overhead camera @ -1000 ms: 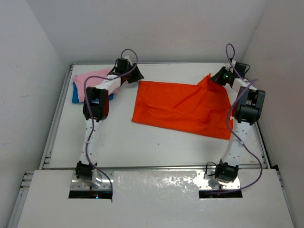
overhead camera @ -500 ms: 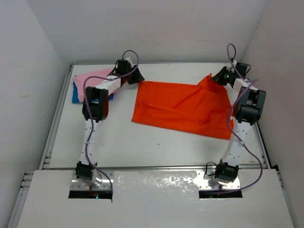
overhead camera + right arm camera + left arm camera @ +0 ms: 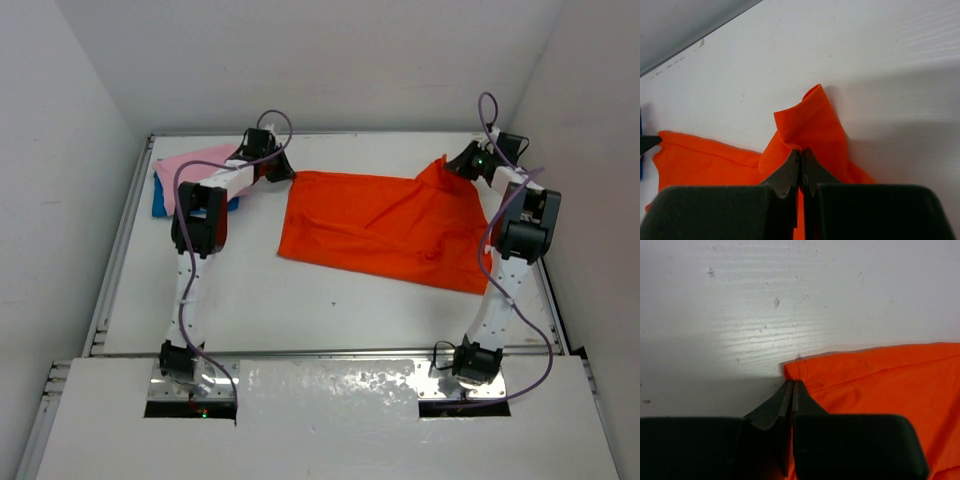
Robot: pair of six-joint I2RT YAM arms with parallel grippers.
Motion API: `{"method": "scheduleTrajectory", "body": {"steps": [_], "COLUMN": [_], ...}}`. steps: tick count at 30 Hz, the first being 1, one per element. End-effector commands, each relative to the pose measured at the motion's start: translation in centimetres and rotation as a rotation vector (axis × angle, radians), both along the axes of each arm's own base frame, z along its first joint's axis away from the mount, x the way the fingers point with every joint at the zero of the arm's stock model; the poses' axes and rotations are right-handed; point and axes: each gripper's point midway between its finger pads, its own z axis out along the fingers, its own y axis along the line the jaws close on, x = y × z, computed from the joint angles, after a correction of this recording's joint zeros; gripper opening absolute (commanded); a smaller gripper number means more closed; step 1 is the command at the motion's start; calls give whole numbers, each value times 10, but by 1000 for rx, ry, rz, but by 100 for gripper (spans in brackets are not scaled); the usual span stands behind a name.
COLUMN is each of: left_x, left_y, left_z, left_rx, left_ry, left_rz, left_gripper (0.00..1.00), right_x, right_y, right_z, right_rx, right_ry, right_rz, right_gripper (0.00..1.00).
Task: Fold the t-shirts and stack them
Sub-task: Grap the side of the flattened tshirt furthest away from the robot with both arms, then fold the other side of the tshirt into a rectangle
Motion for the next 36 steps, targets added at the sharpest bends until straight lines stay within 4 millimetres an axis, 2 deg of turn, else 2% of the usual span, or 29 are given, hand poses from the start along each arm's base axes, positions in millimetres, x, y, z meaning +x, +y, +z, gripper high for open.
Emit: {"method": "scheduleTrajectory", "body": {"steps": [1,2,3,4,6,7,8,9,10,12,13,14,15,16,17,19,20,21,22,23,25,26,27,29,31,33,36], "left_x": [0,0,1,0,0,-2,-3,-5,-8,-12,-16,-19,-21,-27,-29,-38,-41,-47,-50,-53,-62,-65,-70,-76,-80,-84,-91], "left_y": [-6,-5,-5,-5,-4,-3,-3,-2,-2,-1,0,0,1,2,1,2,2,2,2,2,3,2,3,6,8,10,12], "left_z": [45,50,63,68,87,89,101,104,104,114,110,111,117,111,119,112,112,111,111,111,112,119,113,115,121,121,122], "left_rx": [-36,-33,-37,-39,-44,-44,-45,-45,-42,-40,-35,-33,-32,-27,-33,-31,-30,-33,-34,-35,-33,-39,-34,-18,-10,-2,12], "left_ry": [-67,-76,-101,-106,-137,-138,-157,-162,-157,-176,-166,-164,-176,-163,-183,-166,-167,-167,-169,-171,-180,-199,-184,-182,-195,-193,-190], "left_rz": [8,11,10,11,13,11,10,9,8,0,-4,-7,-14,-17,-24,-33,-37,-50,-56,-63,-73,-81,-85,-91,-97,-95,-108], "left_gripper": [0,0,0,0,0,0,0,0,0,0,0,0,0,0,0,0,0,0,0,0,0,0,0,0,0,0,0], "right_x": [7,7,5,4,-1,-4,-10,-14,-17,-29,-34,-41,-53,-60,-74,-86,-92,-104,-109,-119,-129,-137,-141,-151,-161,-167,-180], "right_y": [-7,-7,-8,-9,-10,-8,-7,-6,-6,-3,-2,-2,1,0,3,3,2,4,2,4,3,3,-1,-3,-11,-18,-19], "right_z": [60,65,67,79,83,94,91,92,104,98,98,108,95,95,94,92,100,87,86,77,82,80,81,84,79,84,77], "right_rx": [-43,-43,-42,-42,-27,-30,-34,-37,-47,-42,-42,-60,-58,-65,-77,-91,-113,-115,-125,-130,-157,-172,-188,-203,-216,-238,-242], "right_ry": [-148,-156,-166,-187,-196,-211,-205,-205,-225,-205,-201,-220,-191,-190,-187,-186,-204,-175,-172,-154,-159,-151,-147,-144,-126,-131,-105], "right_rz": [-1,-6,-12,-17,-25,-22,-19,-17,-15,-6,-2,4,7,5,7,8,11,7,0,-1,-10,-13,-29,-45,-83,-112,-131], "right_gripper": [0,0,0,0,0,0,0,0,0,0,0,0,0,0,0,0,0,0,0,0,0,0,0,0,0,0,0]}}
